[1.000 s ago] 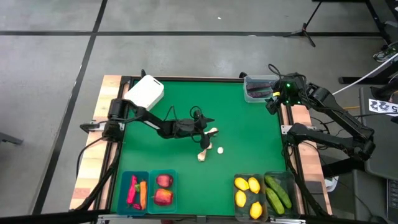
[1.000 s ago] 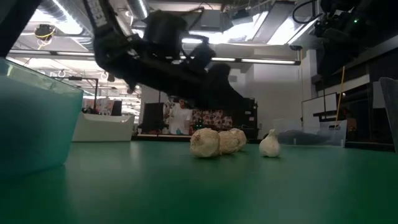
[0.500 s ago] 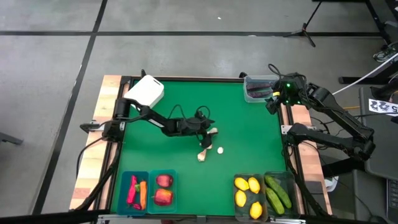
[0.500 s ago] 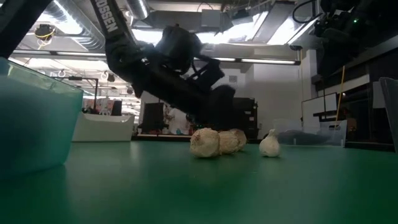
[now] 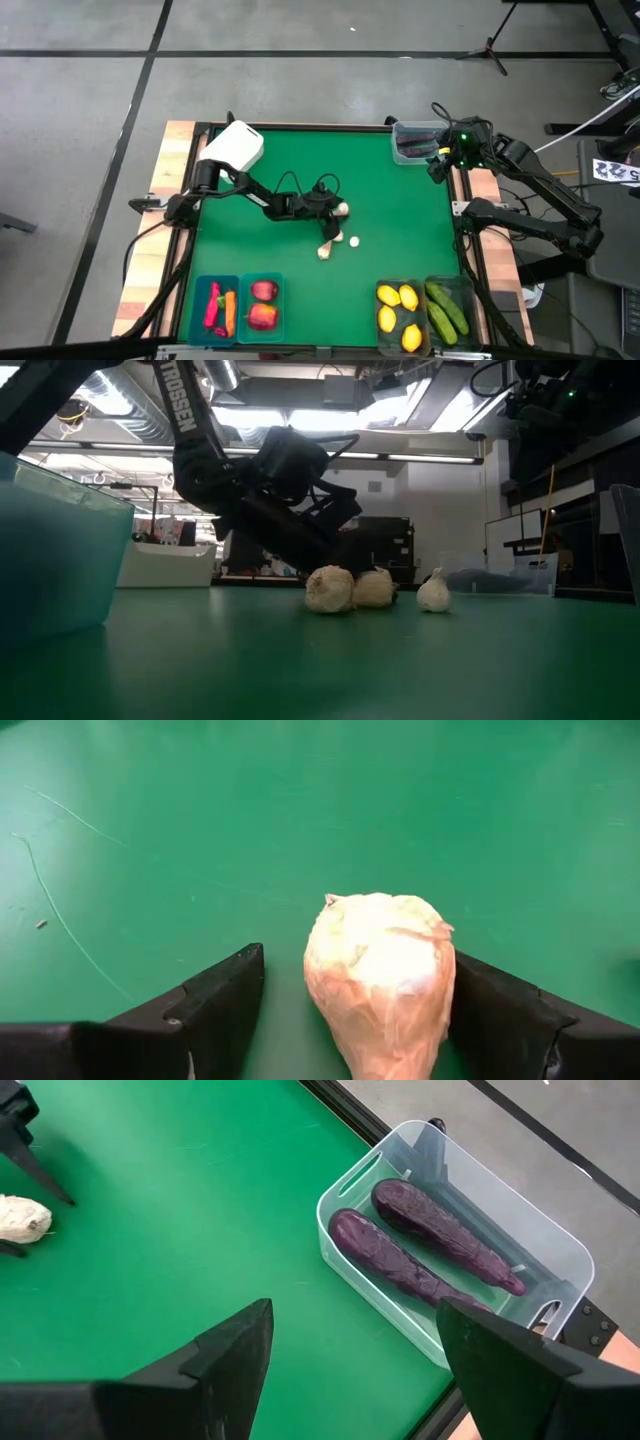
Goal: Sort produce into baskets
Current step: Put the garlic into the white bin
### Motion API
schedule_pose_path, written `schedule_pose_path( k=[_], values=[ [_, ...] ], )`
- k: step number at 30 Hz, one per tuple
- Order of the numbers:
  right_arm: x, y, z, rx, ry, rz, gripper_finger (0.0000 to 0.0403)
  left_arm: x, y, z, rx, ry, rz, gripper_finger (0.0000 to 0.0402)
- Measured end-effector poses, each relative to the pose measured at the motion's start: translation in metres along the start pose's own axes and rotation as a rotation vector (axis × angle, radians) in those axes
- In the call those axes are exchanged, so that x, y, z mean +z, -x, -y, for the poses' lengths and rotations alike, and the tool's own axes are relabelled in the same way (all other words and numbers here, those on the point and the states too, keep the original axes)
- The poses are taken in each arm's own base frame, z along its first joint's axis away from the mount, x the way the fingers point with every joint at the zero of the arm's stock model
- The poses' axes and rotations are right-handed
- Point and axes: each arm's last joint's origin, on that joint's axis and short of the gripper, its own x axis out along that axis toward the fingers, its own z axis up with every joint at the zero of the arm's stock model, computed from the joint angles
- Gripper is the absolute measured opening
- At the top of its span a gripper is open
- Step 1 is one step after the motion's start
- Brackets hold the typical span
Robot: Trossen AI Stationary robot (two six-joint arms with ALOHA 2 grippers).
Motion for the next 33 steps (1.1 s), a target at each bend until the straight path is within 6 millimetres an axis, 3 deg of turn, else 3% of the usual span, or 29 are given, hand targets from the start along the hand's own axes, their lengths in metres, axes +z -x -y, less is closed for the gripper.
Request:
schedule_pose_path(
  k=[5,17,23,33],
  values=[
    [0.0,0.0,0.0,0.0,0.0,0.0,0.0282,0.001,0.0,0.0,0.0,0.002,0.005,0.0282],
    [0.0,0.0,0.0,0.0,0.0,-0.001,0.0282,0.001,0.0,-0.001,0.03,0.05,0.007,0.0154],
    [0.0,0.0,0.0,0.0,0.0,0.0,0.0282,0.005,0.002,0.0,0.019,0.109,0.02,0.0136],
    [0.0,0.0,0.0,0.0,0.0,-0.001,0.0282,0.057,0.032,0.002,-0.007,0.136,0.148,0.0142]
  ],
)
